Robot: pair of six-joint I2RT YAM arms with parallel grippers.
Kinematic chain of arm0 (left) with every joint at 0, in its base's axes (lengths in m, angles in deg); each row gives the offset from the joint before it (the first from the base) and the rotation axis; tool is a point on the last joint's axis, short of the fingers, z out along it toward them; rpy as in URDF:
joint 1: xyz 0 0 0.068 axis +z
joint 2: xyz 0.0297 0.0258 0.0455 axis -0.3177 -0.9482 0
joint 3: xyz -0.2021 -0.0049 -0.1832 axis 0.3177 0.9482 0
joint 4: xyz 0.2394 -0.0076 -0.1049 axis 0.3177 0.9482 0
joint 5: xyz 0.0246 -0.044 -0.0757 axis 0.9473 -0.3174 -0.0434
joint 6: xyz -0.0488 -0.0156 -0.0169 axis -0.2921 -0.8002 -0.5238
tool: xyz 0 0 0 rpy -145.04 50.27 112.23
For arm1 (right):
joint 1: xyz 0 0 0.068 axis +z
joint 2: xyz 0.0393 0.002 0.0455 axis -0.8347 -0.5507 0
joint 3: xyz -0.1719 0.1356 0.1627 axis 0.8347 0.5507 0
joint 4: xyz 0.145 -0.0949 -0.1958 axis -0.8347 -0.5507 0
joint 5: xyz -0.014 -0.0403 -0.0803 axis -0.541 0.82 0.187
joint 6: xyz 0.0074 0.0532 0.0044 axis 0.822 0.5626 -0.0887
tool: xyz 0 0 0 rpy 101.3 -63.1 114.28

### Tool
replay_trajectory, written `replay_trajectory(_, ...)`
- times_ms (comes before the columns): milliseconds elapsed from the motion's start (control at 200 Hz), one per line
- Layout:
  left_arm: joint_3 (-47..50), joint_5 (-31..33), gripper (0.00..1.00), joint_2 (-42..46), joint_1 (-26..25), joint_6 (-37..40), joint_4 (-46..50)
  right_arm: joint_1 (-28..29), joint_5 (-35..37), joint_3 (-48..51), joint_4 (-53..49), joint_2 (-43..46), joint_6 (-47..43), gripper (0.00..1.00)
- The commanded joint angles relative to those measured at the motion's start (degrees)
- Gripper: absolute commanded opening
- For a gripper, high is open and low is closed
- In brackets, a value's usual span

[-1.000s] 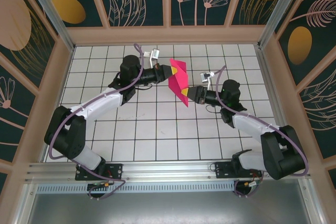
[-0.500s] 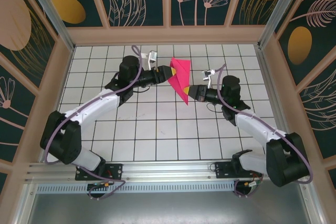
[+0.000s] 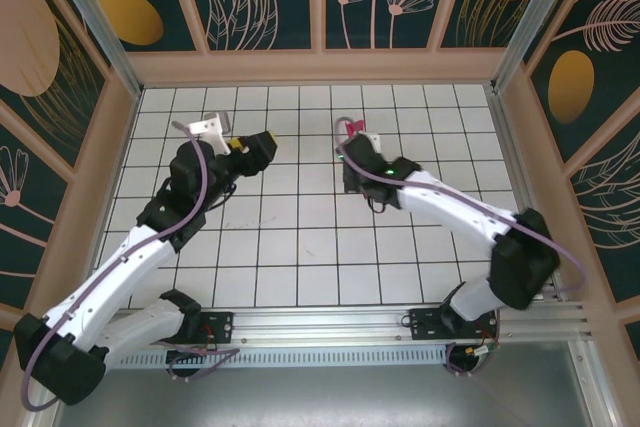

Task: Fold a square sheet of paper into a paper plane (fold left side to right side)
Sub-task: Turn over the paper at the center of the table.

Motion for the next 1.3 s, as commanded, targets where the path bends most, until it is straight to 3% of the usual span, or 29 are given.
replay_trajectory(0, 1.85, 7.47, 0.82, 2.92, -0.02, 1.14, 1.53, 4.61, 20.39, -6.78, -21.32, -9.78, 7.09, 0.11)
replay_trajectory(110, 2.74, 9.39, 0.82, 4.37, 0.03, 1.28, 1.71, 8.18, 23.77, -14.54, -30.57, -22.96, 12.06, 0.12)
replay_trajectory(220, 2.44, 9.48, 0.84, 3.95, -0.04, 1.57, 1.75, 10.73, 23.02, -20.74, -32.48, -32.78, 11.94, 0.13)
replay_trajectory(385, 2.21, 7.53, 0.85, 2.67, -0.04, 0.85, 2.04, 12.76, 17.14, -25.29, -27.34, -39.18, 6.7, 0.2)
replay_trajectory(525, 2.15, 7.26, 0.85, 2.24, -0.02, 0.42, 2.05, 13.04, 11.58, -24.31, -22.98, -39.01, 3.9, 0.34)
replay_trajectory(766, 0.31, 2.61, 0.89, -1.04, -0.02, -1.17, 1.56, 11.26, -2.8, -13.01, -7.95, -22.07, -0.24, 0.64)
replay_trajectory(911, 1.31, -2.93, 0.88, -6.01, 0.01, -4.25, -1.29, 7.68, -8.81, -3.95, -0.4, -8.89, -2.23, 0.74)
replay_trajectory(1036, 3.24, -12.46, 0.85, -13.48, 0.02, -7.25, -7.76, 0.15, -17.33, 7.98, 10.13, 4.66, -2.17, 0.75)
replay_trajectory(1186, -0.09, -25.17, 0.77, -27.41, -0.43, -9.93, -10.97, -10.82, -29.53, 22.8, 24.72, 20.27, -0.51, 0.87)
replay_trajectory(1296, -3.77, -27.95, 0.74, -36.07, -1.84, -9.45, -12.13, -19.38, -39.21, 30.43, 32.12, 25.95, 1.28, 0.91)
